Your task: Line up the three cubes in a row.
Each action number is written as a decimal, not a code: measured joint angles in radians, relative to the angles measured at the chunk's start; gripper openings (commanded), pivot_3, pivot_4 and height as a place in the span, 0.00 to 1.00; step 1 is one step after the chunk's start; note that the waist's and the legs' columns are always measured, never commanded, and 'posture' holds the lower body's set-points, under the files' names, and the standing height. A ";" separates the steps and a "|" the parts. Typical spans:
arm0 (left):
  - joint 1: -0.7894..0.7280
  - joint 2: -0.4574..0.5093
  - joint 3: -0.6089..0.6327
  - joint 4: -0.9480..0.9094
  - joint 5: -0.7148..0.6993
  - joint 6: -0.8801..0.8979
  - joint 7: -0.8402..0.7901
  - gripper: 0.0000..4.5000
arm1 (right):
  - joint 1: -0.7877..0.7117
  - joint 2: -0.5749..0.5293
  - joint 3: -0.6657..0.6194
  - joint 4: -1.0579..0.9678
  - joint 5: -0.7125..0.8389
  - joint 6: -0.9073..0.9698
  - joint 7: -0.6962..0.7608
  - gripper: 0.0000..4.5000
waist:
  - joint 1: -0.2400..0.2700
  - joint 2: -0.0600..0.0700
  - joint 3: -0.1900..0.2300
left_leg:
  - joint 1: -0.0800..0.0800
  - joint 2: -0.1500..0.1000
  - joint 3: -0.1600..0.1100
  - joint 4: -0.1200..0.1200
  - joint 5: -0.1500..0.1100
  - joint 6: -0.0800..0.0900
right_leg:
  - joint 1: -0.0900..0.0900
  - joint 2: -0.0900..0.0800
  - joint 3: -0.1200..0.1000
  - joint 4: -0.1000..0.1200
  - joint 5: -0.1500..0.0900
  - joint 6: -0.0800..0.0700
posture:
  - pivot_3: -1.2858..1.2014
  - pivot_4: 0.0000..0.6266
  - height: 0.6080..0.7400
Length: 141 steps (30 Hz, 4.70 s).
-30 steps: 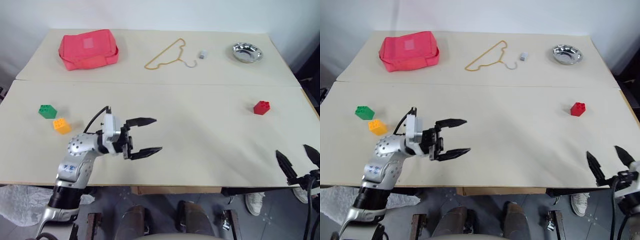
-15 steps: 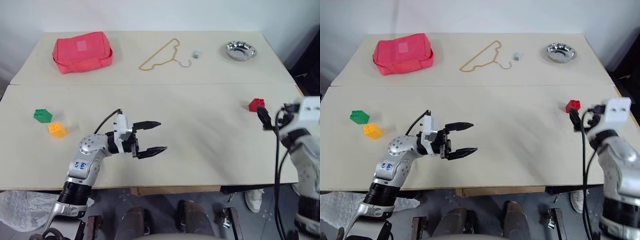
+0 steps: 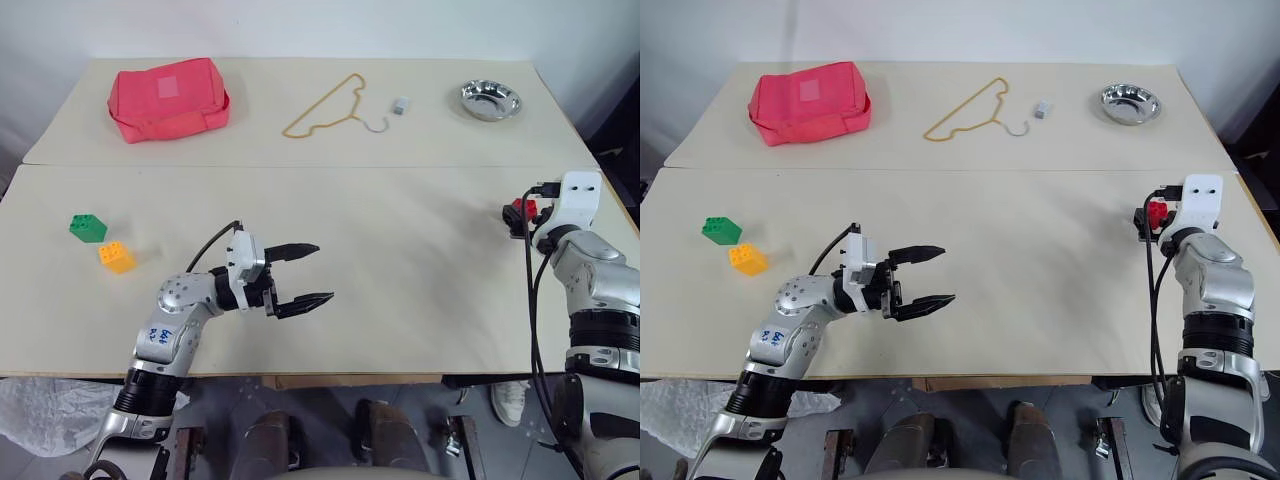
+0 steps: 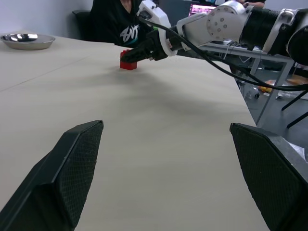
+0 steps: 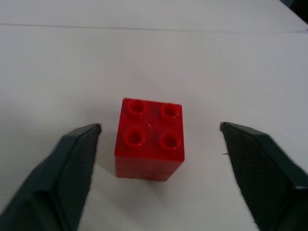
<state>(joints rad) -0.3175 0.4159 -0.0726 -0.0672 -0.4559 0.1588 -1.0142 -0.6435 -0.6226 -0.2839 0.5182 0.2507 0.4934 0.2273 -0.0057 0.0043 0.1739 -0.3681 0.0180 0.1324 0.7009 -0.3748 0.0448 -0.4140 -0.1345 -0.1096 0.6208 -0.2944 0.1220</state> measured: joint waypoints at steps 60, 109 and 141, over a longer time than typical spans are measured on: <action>0.605 -0.022 0.636 -0.062 0.045 -0.241 0.402 1.00 | 0.207 0.082 0.241 -0.369 0.266 -0.573 1.162 0.99 | -0.013 0.000 0.002 | -0.001 -0.003 -0.015 0.003 0.000 0.000 | 0.009 -0.013 -0.021 -0.002 0.000 0.000 | 0.52 0.24 1.00; -0.325 0.467 0.340 0.703 0.249 0.487 0.691 0.46 | 0.325 0.181 0.239 -0.612 0.328 -0.406 0.926 1.00 | -0.008 -0.006 0.002 | -0.001 -0.006 -0.013 0.000 0.000 -0.002 | 0.006 -0.004 -0.023 -0.001 -0.001 0.000 | 0.52 0.24 1.00; -0.665 -0.036 -0.375 0.575 0.462 -0.039 -0.195 0.34 | 0.712 0.024 -0.047 -0.679 0.331 -0.450 0.858 1.00 | 0.026 -0.009 0.004 | -0.003 -0.006 -0.009 0.003 0.001 -0.002 | 0.005 -0.003 -0.022 -0.001 -0.001 0.000 | 0.52 0.24 1.00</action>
<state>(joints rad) -0.9827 0.3802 -0.4479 0.5076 0.0065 0.1196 -1.2091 0.0684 -0.5984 -0.3314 -0.1612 0.5818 0.0436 1.0856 0.0208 -0.0050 0.1781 -0.3706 0.0118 0.1237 0.7040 -0.3740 0.0430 -0.4090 -0.1372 -0.1314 0.6197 -0.2954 0.1223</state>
